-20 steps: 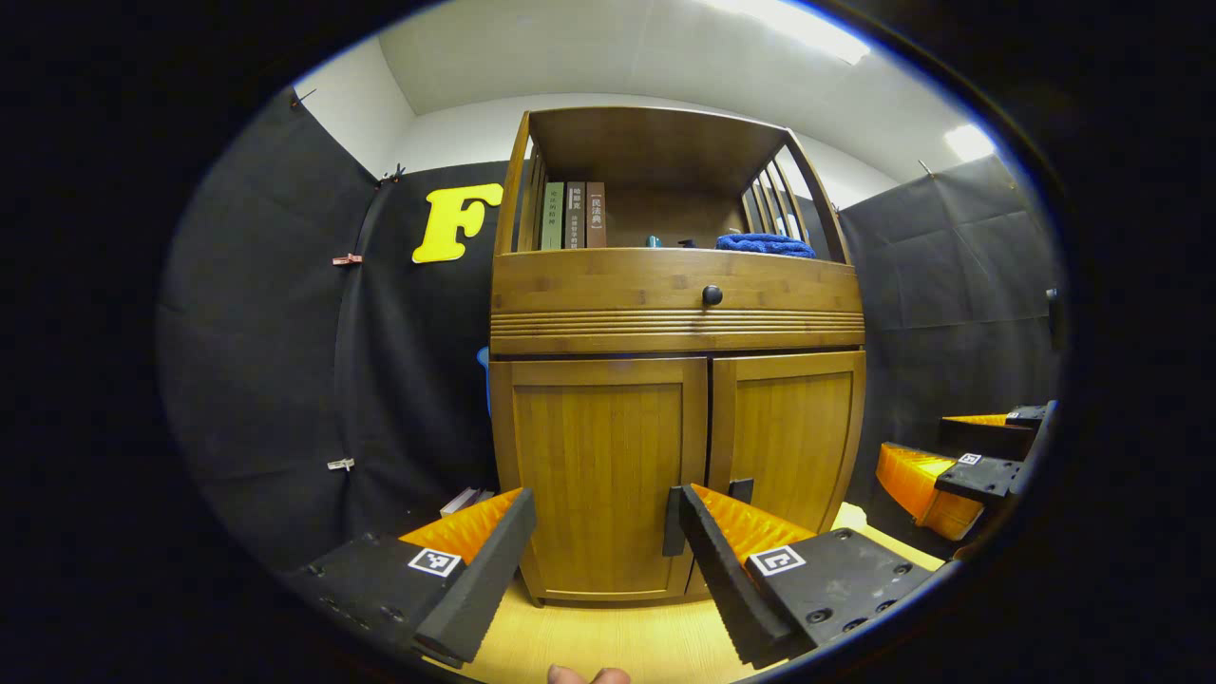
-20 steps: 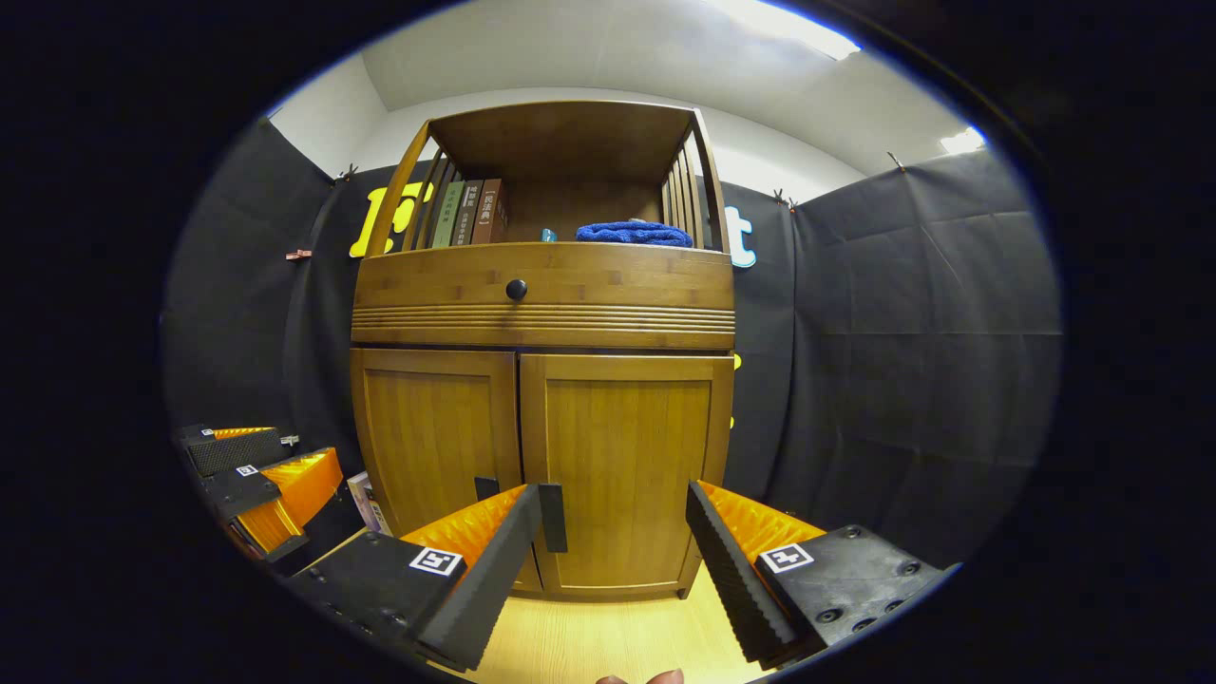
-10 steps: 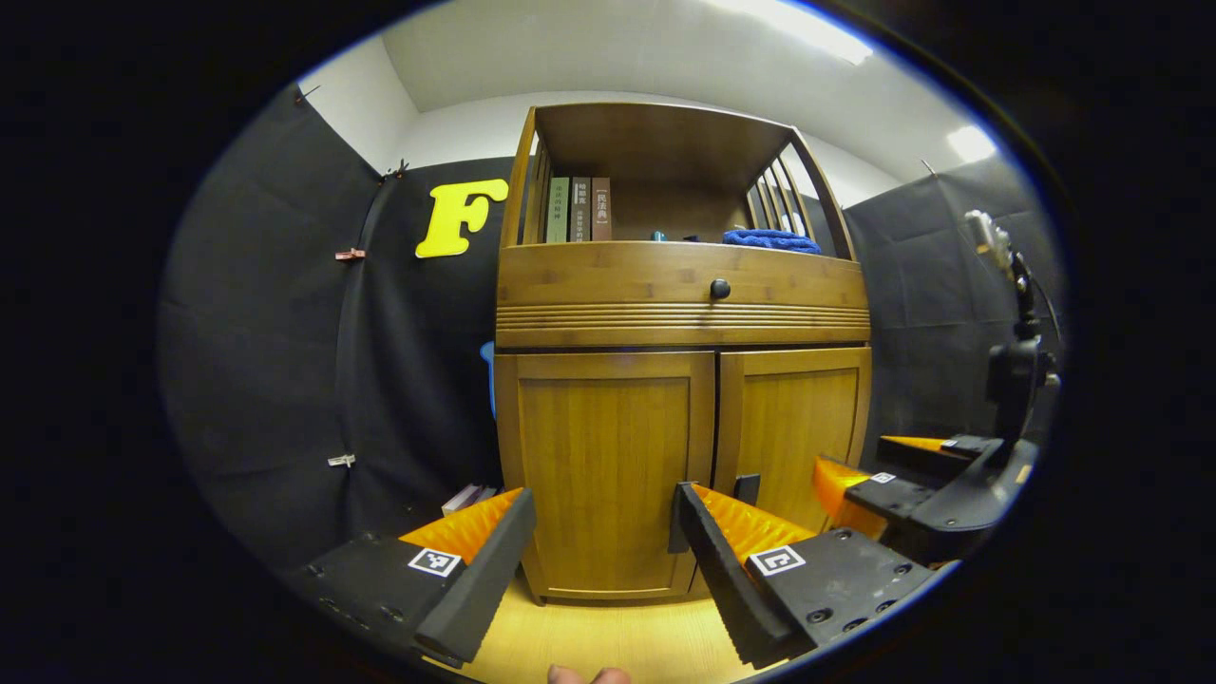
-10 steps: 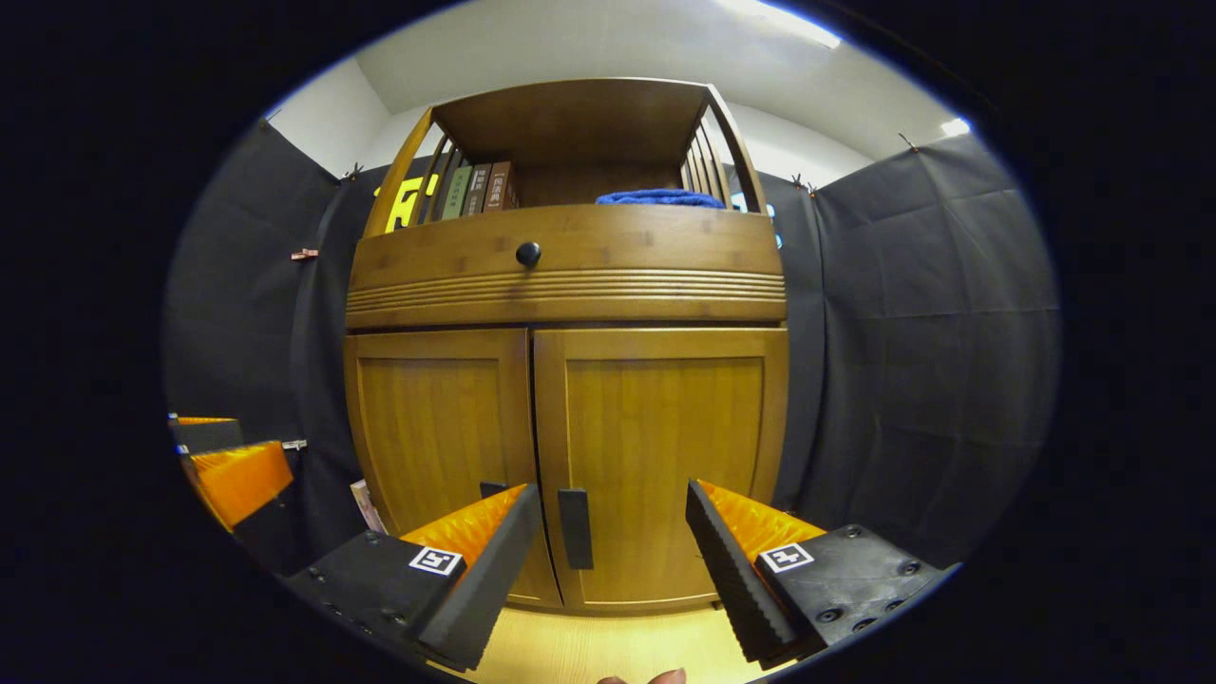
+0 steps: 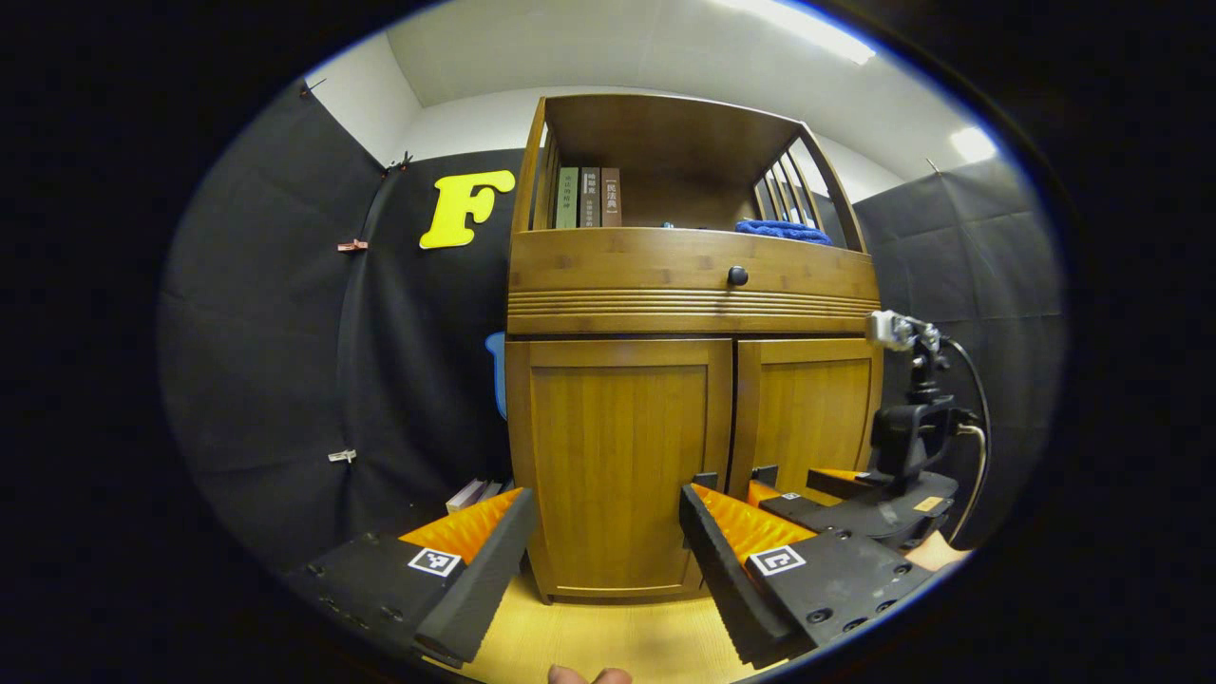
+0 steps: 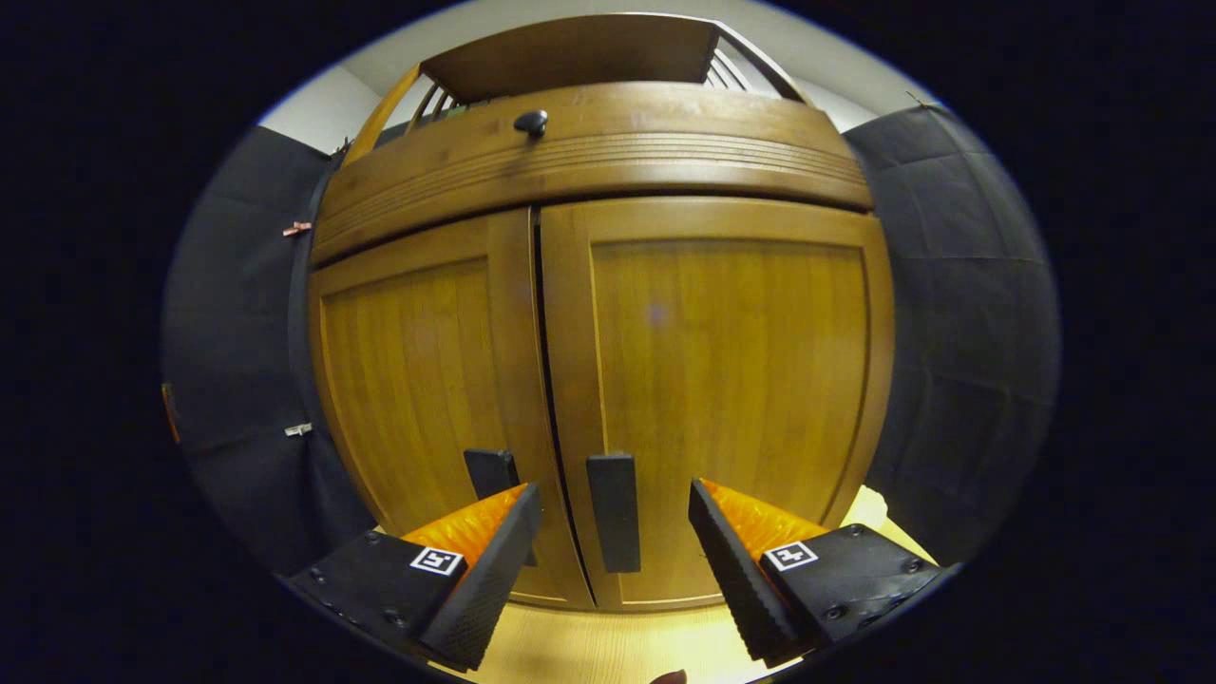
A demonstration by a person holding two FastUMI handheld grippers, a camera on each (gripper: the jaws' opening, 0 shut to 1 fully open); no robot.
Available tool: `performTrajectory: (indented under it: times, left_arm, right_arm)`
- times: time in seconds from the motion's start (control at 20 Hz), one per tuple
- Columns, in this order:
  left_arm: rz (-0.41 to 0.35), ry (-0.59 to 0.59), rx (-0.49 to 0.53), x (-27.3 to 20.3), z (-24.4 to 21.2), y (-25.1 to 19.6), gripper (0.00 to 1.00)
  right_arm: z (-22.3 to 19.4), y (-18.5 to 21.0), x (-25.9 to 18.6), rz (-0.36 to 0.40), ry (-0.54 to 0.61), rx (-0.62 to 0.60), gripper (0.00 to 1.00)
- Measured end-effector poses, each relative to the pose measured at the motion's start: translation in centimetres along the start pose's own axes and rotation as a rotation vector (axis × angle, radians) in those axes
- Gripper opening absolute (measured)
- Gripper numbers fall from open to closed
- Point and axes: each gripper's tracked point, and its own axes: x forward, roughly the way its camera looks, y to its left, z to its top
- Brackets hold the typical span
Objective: Open the right door of the double-door shoe cabinet with the right hand, and open the left door with the left hand.
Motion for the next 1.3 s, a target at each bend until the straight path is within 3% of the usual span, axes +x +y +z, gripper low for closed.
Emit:
performTrajectory:
  times: [0.2, 0.25, 0.4, 0.5, 0.55, 0.75, 1.3]
  left_arm:
    - [0.008, 0.017, -0.013, 0.4, -0.9, 1.0, 0.94]
    - [0.010, 0.018, -0.013, 0.5, -1.1, 1.3, 0.92]
    - [0.026, 0.021, -0.003, 0.7, -1.3, 2.3, 0.94]
    - [0.038, 0.025, -0.004, 0.6, -1.5, 2.8, 0.95]
    - [0.040, 0.027, -0.008, 0.7, -1.6, 2.9, 0.95]
    - [0.049, 0.031, -0.009, 0.4, -1.5, 3.0, 0.94]
    - [0.044, 0.044, -0.021, -0.9, -1.7, 0.5, 0.92]
  right_arm:
    - [-2.2, -0.6, 2.4, -0.026, 0.047, -0.014, 0.93]
    - [-2.5, -0.9, 2.9, -0.033, 0.060, -0.021, 0.80]
    - [-3.0, -1.0, 4.8, -0.032, 0.076, -0.033, 0.69]
    - [-3.2, -0.6, 5.1, -0.040, 0.096, -0.012, 0.39]
    - [-3.6, -0.8, 5.3, -0.037, 0.095, -0.006, 0.42]
    - [-3.7, -0.8, 5.0, -0.017, 0.089, -0.037, 0.24]
    - [-4.0, -3.1, -4.4, 0.047, 0.084, 0.022, 0.23]
